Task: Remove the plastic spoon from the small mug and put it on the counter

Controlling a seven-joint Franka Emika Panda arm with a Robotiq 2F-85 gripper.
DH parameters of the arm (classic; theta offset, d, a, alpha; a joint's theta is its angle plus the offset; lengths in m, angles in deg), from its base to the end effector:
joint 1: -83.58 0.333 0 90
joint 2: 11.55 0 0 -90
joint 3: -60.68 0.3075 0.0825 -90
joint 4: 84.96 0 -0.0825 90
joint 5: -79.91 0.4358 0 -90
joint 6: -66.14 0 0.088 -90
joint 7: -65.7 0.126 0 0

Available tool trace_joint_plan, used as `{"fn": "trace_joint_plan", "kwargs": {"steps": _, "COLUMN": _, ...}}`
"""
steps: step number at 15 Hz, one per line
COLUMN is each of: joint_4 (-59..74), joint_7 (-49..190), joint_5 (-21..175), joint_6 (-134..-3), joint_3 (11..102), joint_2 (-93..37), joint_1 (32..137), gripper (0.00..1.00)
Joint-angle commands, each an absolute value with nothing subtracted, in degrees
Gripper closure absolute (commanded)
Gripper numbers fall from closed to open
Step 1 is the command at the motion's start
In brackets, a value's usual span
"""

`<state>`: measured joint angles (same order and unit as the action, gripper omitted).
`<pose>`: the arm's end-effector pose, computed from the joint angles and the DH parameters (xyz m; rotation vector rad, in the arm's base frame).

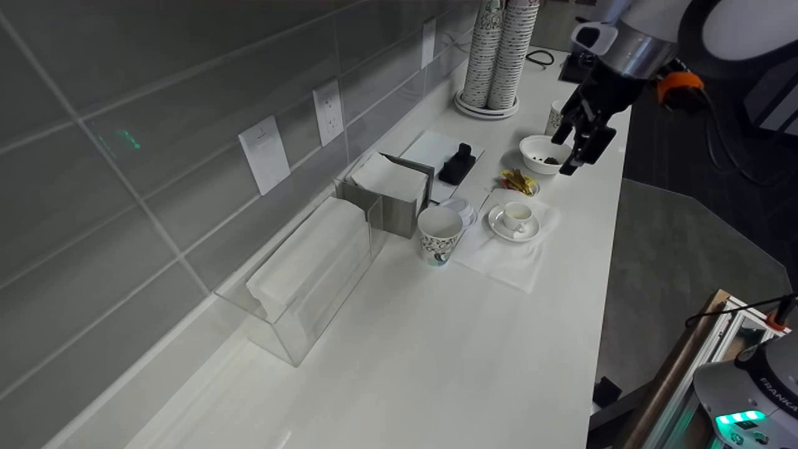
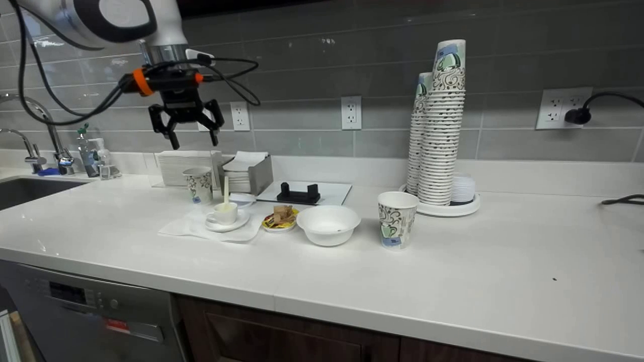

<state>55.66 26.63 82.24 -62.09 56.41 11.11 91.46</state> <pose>0.4893 0.0333 0.4084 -2.9183 -1.1081 -0.2952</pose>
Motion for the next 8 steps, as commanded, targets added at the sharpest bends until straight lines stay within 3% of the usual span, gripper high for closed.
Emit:
{"fn": "trace_joint_plan", "kwargs": {"steps": 1, "joint_4": 56.46, "joint_7": 24.21, "joint_5": 82.84, "joint_6": -64.38, "joint_3": 56.08, "joint_2": 9.96, "joint_1": 91.38, "gripper": 0.00}}
{"fn": "trace_joint_plan", "kwargs": {"steps": 8, "joint_4": 56.96, "joint_7": 20.61, "joint_5": 83.76, "joint_6": -67.03, "joint_3": 55.42, "joint_2": 7.45, "joint_1": 91.44, "gripper": 0.00}}
